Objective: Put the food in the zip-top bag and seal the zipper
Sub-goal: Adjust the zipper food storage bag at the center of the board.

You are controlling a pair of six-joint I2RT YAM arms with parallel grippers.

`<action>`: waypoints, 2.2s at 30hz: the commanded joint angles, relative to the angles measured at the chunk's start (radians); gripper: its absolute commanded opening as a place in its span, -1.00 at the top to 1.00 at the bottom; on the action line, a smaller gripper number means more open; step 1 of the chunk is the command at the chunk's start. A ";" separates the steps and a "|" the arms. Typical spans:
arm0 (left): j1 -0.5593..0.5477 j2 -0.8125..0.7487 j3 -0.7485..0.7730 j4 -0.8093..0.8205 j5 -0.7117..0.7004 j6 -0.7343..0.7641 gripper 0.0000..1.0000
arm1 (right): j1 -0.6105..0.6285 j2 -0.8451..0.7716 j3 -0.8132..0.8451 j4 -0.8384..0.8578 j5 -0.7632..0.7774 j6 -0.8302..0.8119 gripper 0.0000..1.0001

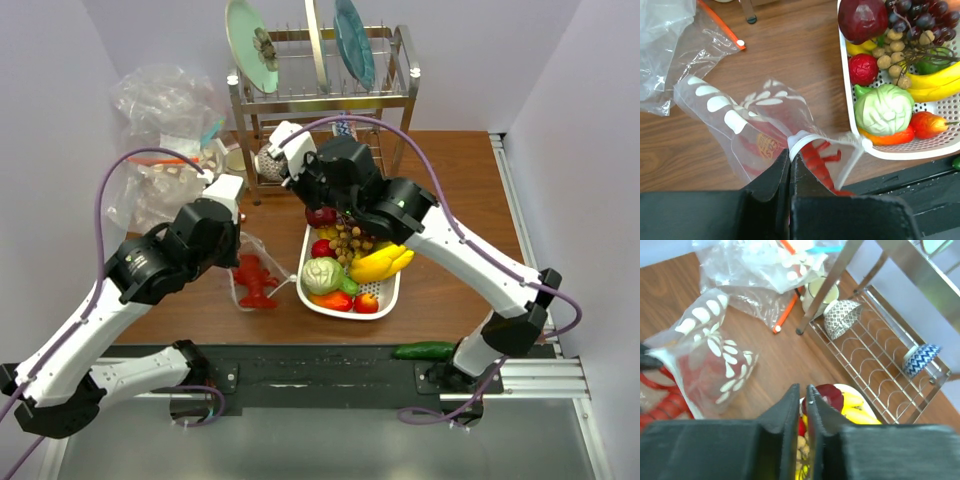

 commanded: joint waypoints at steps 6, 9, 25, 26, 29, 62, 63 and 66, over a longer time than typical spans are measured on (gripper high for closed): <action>0.007 -0.008 0.023 0.050 0.032 -0.004 1.00 | -0.003 -0.166 -0.436 0.240 -0.233 0.073 0.12; 0.007 0.004 0.060 0.036 0.026 0.012 1.00 | -0.002 -0.191 -0.524 0.318 -0.295 0.137 0.08; 0.007 0.036 0.166 -0.016 0.003 0.044 1.00 | -0.002 -0.113 -0.596 0.516 -0.342 0.137 0.21; 0.007 0.039 0.173 -0.019 0.000 0.044 1.00 | -0.002 -0.104 -0.595 0.515 -0.360 0.147 0.21; 0.007 0.042 0.181 -0.027 -0.008 0.045 1.00 | 0.000 -0.105 -0.616 0.539 -0.394 0.163 0.22; 0.007 -0.025 -0.081 -0.059 -0.013 -0.017 0.97 | -0.037 0.333 0.460 -0.524 -0.213 0.113 1.00; 0.007 -0.027 -0.098 -0.051 0.003 -0.019 0.97 | -0.039 0.371 0.471 -0.534 -0.220 0.114 1.00; 0.007 -0.042 -0.155 -0.022 0.042 -0.025 0.88 | -0.040 0.384 0.436 -0.519 -0.227 0.114 1.00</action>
